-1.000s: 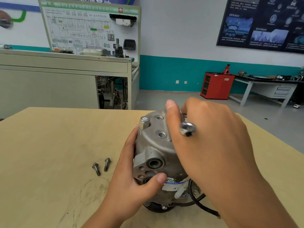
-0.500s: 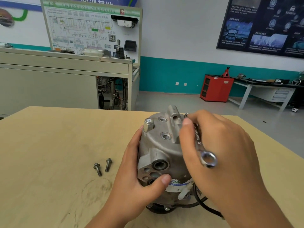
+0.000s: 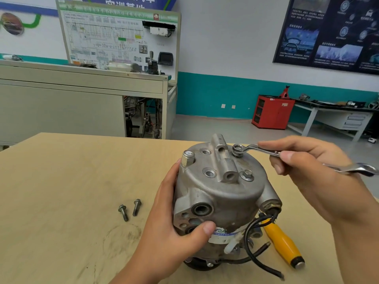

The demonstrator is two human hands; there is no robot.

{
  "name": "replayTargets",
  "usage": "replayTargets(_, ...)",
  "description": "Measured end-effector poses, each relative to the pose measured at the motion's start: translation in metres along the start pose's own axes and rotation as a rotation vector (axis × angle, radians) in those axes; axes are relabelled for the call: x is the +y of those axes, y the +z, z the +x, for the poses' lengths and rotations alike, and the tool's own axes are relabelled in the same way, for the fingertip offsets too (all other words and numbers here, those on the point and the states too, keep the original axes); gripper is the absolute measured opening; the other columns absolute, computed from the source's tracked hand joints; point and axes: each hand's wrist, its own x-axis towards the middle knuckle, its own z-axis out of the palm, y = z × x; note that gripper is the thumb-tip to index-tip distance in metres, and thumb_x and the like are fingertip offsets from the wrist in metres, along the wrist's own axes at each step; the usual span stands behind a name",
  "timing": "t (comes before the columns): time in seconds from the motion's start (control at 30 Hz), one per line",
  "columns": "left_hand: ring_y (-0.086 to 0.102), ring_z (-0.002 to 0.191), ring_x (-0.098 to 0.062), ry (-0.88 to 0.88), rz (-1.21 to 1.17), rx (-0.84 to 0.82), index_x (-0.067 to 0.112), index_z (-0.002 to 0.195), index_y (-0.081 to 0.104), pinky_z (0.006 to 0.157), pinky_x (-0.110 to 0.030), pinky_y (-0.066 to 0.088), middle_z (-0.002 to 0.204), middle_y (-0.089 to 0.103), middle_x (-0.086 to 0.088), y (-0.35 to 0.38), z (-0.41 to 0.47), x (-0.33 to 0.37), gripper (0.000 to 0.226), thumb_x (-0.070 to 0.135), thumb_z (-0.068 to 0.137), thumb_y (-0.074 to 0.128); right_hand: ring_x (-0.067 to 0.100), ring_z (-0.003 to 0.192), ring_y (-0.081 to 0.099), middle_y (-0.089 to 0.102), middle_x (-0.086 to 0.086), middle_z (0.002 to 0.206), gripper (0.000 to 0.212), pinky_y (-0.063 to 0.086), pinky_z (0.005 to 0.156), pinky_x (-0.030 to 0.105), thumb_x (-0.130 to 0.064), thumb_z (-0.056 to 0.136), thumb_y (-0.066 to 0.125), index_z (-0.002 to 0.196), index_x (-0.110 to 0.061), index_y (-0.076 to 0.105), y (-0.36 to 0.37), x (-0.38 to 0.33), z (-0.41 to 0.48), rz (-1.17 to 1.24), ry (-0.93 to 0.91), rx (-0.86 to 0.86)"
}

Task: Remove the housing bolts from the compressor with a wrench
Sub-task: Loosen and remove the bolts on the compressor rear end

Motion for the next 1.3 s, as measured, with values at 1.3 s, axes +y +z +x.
replayTargets(1.3, 0.047, 0.128, -0.001, -0.007, -0.057, 0.017, 0.069, 0.127, 0.031, 0.094, -0.009, 0.039, 0.141, 0.045, 0.024, 0.002, 0.004, 0.002, 0.088, 0.081, 0.049, 0.069, 0.002, 0.072, 0.063, 0.073, -0.007, 0.077, 0.019, 0.047, 0.071, 0.012, -0.006, 0.087, 0.062, 0.091, -0.022, 0.071, 0.054, -0.026, 0.085, -0.149, 0.132, -0.45)
